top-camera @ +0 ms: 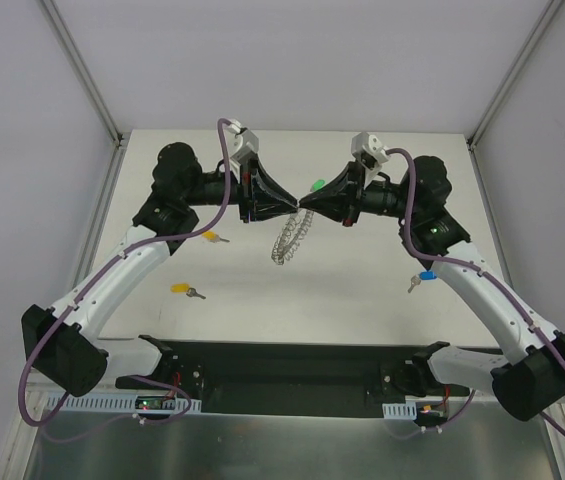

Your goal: Put the keys on the keyring

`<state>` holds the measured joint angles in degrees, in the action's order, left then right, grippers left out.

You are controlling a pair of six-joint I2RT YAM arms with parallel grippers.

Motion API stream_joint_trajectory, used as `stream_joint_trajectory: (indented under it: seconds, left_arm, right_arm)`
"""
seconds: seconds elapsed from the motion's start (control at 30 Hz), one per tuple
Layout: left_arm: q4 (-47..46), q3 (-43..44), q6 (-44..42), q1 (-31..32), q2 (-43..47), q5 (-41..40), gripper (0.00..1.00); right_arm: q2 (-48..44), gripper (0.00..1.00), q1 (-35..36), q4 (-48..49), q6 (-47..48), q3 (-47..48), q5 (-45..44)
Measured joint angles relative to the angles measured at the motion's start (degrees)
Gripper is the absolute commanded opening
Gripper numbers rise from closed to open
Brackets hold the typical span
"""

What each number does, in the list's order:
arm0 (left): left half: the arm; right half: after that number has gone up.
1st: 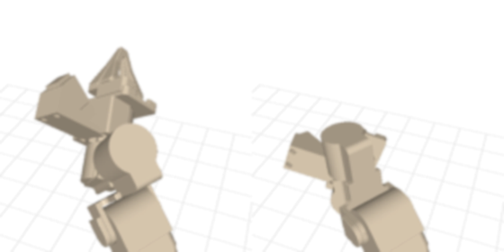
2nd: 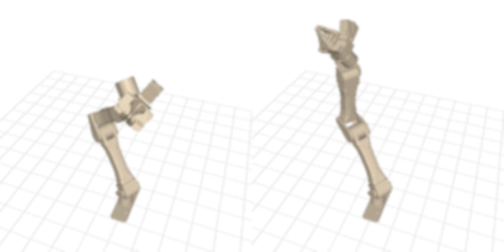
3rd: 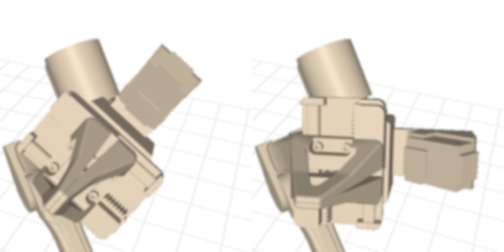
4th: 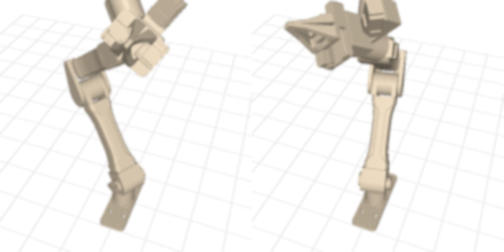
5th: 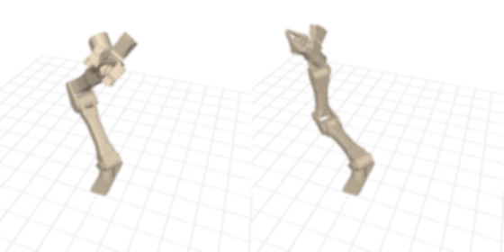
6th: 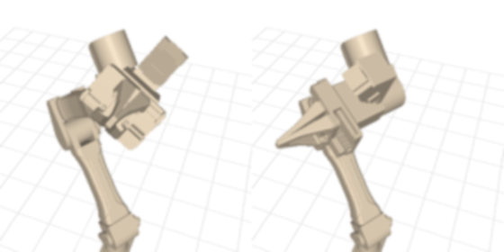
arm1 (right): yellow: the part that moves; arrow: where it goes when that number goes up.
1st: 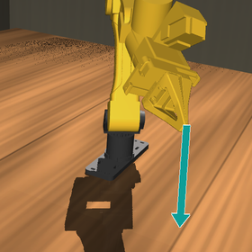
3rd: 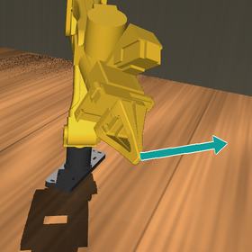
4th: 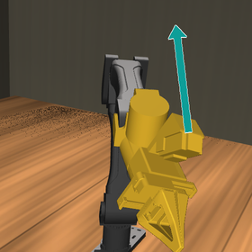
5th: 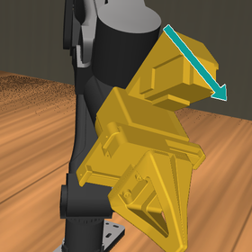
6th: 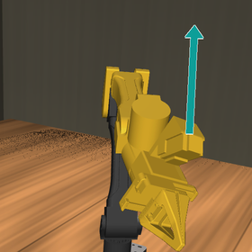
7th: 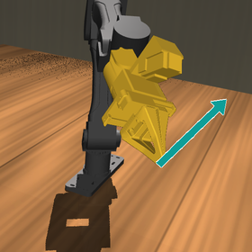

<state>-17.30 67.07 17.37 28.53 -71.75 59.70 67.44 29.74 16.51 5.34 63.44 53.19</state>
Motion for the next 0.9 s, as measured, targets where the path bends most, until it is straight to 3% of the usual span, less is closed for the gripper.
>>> stream_joint_trajectory:
  seconds: [0.2, 0.57, 0.67, 0.7, 0.9]
  left_arm:
    - [0.02, -0.48, -0.28, 0.0, 0.2, -0.33, 0.0]
    - [2.34, -0.59, -2.43, 0.02, 1.33, -1.97, 0.0]
    - [3.19, -1.92, -4.39, 0.33, 2.62, -3.23, 0.0]
    - [3.74, -2.45, -5.16, 0.37, 3.13, -3.45, 0.0]
    - [8.68, -7.34, -11.54, 0.35, 6.12, -6.32, 0.0]
  right_arm:
    - [0.68, 0.01, 0.44, -0.02, -0.02, 0.04, 0.02]
    - [0.7, 0.03, 0.59, -0.44, 0.07, 0.22, 0.0]
    - [0.7, 0.32, 0.96, -1.68, 0.13, 0.22, -0.22]
    - [0.7, 0.48, 0.98, -2.05, 0.04, 0.22, -0.33]
    - [-1.27, 0.76, -1.62, -5.81, 0.46, 0.31, -3.26]
